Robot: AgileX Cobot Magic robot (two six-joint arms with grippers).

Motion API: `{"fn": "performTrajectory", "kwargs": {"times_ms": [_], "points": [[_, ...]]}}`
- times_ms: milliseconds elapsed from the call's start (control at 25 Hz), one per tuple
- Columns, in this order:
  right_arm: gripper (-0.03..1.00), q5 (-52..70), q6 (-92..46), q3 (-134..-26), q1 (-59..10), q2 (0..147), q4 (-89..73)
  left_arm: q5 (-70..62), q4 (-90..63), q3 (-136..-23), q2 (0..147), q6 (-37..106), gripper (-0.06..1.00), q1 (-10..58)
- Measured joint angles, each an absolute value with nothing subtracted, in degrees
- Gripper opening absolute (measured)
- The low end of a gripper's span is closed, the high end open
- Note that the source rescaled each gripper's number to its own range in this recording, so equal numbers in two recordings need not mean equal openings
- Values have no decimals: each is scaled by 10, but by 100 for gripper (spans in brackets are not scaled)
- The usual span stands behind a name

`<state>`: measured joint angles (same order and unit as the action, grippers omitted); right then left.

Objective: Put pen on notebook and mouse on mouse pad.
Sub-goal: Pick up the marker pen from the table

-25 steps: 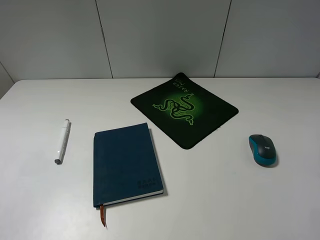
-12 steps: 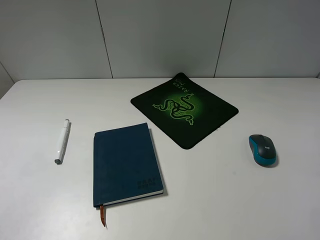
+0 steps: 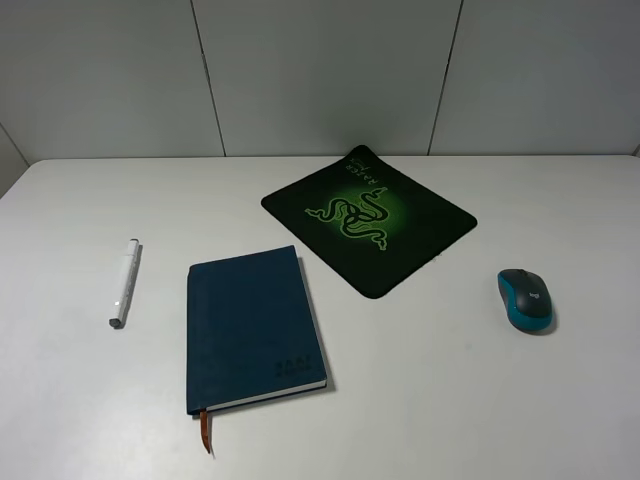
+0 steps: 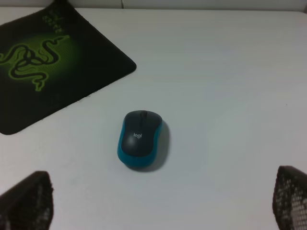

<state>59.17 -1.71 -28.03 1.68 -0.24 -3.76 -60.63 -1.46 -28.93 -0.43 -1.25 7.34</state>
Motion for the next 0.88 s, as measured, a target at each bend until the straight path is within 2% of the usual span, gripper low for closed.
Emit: {"fn": "performTrajectory", "kwargs": {"times_ms": [240,880], "points": [[100,592,-17,-280,17,-2,-38,-622,15,-350,30,-14,98,73],[100,592,-17,-280,17,-2,-38,-635,30,-501,399,-18,99,73]]}}
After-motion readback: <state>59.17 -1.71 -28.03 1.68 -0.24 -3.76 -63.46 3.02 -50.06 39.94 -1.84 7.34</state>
